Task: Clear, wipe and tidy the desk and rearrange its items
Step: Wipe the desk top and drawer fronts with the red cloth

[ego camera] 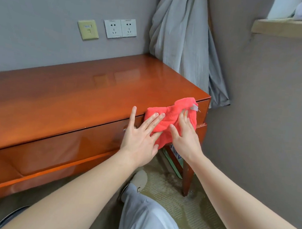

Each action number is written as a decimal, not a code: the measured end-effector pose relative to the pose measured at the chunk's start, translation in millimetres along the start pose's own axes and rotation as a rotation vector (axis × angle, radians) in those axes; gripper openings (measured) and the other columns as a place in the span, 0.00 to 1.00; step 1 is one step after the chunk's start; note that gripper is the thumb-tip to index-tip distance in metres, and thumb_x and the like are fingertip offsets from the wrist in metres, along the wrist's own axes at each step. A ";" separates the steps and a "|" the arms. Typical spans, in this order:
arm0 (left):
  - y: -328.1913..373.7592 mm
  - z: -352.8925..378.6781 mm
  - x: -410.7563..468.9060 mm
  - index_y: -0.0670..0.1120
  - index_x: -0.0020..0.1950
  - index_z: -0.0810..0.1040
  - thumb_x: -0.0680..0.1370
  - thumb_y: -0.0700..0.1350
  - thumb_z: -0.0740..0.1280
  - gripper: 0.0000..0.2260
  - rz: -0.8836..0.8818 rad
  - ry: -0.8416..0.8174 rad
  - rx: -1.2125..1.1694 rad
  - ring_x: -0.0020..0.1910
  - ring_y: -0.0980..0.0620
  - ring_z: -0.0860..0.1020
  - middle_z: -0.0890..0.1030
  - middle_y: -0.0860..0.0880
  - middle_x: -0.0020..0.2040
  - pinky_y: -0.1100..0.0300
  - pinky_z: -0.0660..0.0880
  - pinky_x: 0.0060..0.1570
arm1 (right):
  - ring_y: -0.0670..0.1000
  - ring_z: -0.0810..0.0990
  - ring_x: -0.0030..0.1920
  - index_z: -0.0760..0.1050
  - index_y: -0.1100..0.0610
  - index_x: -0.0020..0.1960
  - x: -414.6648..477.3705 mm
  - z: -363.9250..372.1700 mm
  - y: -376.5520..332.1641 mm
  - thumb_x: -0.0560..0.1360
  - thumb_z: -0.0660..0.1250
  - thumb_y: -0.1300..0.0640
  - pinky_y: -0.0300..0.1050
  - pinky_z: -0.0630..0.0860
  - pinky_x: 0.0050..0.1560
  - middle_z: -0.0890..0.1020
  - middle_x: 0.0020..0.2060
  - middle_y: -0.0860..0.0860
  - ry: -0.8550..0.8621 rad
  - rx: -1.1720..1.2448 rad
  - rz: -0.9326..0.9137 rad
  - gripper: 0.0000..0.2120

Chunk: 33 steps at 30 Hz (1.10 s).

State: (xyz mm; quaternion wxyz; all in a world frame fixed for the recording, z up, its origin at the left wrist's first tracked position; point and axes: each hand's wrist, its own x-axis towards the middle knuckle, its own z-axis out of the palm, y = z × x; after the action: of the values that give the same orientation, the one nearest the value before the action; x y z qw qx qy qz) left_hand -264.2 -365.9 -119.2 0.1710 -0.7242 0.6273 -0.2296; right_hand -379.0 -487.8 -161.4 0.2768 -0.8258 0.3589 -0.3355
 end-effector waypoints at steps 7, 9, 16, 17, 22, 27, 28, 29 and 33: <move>-39.8 12.5 -69.2 0.58 0.80 0.51 0.82 0.61 0.47 0.26 -0.088 -0.018 -0.043 0.78 0.53 0.34 0.31 0.47 0.78 0.22 0.35 0.63 | 0.50 0.51 0.78 0.46 0.51 0.80 -30.1 33.1 -65.6 0.81 0.55 0.49 0.53 0.59 0.75 0.51 0.80 0.50 -0.036 -0.069 -0.091 0.31; -51.1 17.1 -84.2 0.59 0.80 0.50 0.82 0.61 0.47 0.26 -0.097 -0.020 -0.059 0.79 0.53 0.35 0.32 0.48 0.79 0.22 0.36 0.62 | 0.50 0.52 0.78 0.48 0.52 0.80 -35.2 41.0 -78.5 0.80 0.53 0.48 0.53 0.60 0.75 0.52 0.79 0.50 -0.047 -0.112 -0.133 0.31; -108.2 45.1 -151.4 0.62 0.79 0.53 0.82 0.60 0.51 0.25 -0.105 -0.030 -0.008 0.79 0.55 0.36 0.33 0.50 0.79 0.19 0.37 0.60 | 0.54 0.49 0.79 0.45 0.53 0.81 -66.6 83.0 -134.5 0.82 0.54 0.52 0.52 0.52 0.77 0.51 0.79 0.50 -0.134 -0.176 -0.209 0.31; -116.8 48.8 -160.6 0.62 0.78 0.56 0.81 0.60 0.53 0.24 -0.104 -0.019 0.003 0.79 0.55 0.38 0.35 0.50 0.80 0.19 0.38 0.60 | 0.54 0.48 0.79 0.45 0.53 0.81 -70.9 89.7 -142.0 0.82 0.54 0.52 0.52 0.52 0.77 0.51 0.79 0.50 -0.142 -0.171 -0.214 0.31; -147.6 65.0 -204.1 0.64 0.76 0.61 0.80 0.60 0.56 0.24 -0.136 -0.039 0.032 0.78 0.56 0.39 0.38 0.51 0.80 0.18 0.38 0.60 | 0.54 0.51 0.78 0.45 0.53 0.80 -86.1 115.5 -174.4 0.81 0.55 0.51 0.46 0.51 0.77 0.51 0.79 0.49 -0.182 -0.207 -0.278 0.32; -173.7 75.8 -248.4 0.65 0.78 0.56 0.81 0.60 0.54 0.24 -0.194 -0.097 0.058 0.77 0.55 0.34 0.32 0.51 0.79 0.18 0.37 0.59 | 0.56 0.54 0.77 0.46 0.54 0.80 -102.5 143.9 -209.0 0.80 0.56 0.49 0.50 0.56 0.76 0.54 0.79 0.50 -0.236 -0.222 -0.328 0.33; -178.4 79.0 -257.3 0.65 0.78 0.53 0.81 0.60 0.53 0.25 -0.203 -0.125 0.059 0.76 0.55 0.32 0.30 0.52 0.78 0.18 0.36 0.59 | 0.56 0.52 0.77 0.44 0.53 0.80 -107.3 150.7 -216.4 0.81 0.55 0.49 0.50 0.55 0.76 0.53 0.79 0.49 -0.249 -0.218 -0.331 0.33; -182.6 81.3 -266.1 0.65 0.78 0.52 0.81 0.60 0.53 0.25 -0.218 -0.132 0.062 0.76 0.55 0.31 0.29 0.51 0.78 0.18 0.37 0.59 | 0.55 0.50 0.78 0.43 0.53 0.80 -112.1 157.7 -223.6 0.81 0.55 0.49 0.50 0.53 0.77 0.52 0.79 0.49 -0.261 -0.206 -0.332 0.34; -195.9 91.7 -299.9 0.66 0.78 0.47 0.82 0.59 0.53 0.26 -0.299 -0.205 0.061 0.76 0.54 0.30 0.26 0.51 0.76 0.18 0.38 0.59 | 0.54 0.42 0.79 0.37 0.53 0.80 -128.6 180.2 -248.4 0.82 0.54 0.48 0.51 0.45 0.78 0.45 0.80 0.51 -0.321 -0.173 -0.345 0.35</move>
State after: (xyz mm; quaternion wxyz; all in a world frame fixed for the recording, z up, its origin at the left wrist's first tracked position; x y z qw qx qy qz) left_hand -83.6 -43.3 -126.3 0.2200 -0.8235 0.4846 -0.1966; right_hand -208.7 -202.3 -145.8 0.1972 -0.9382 0.1914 -0.2102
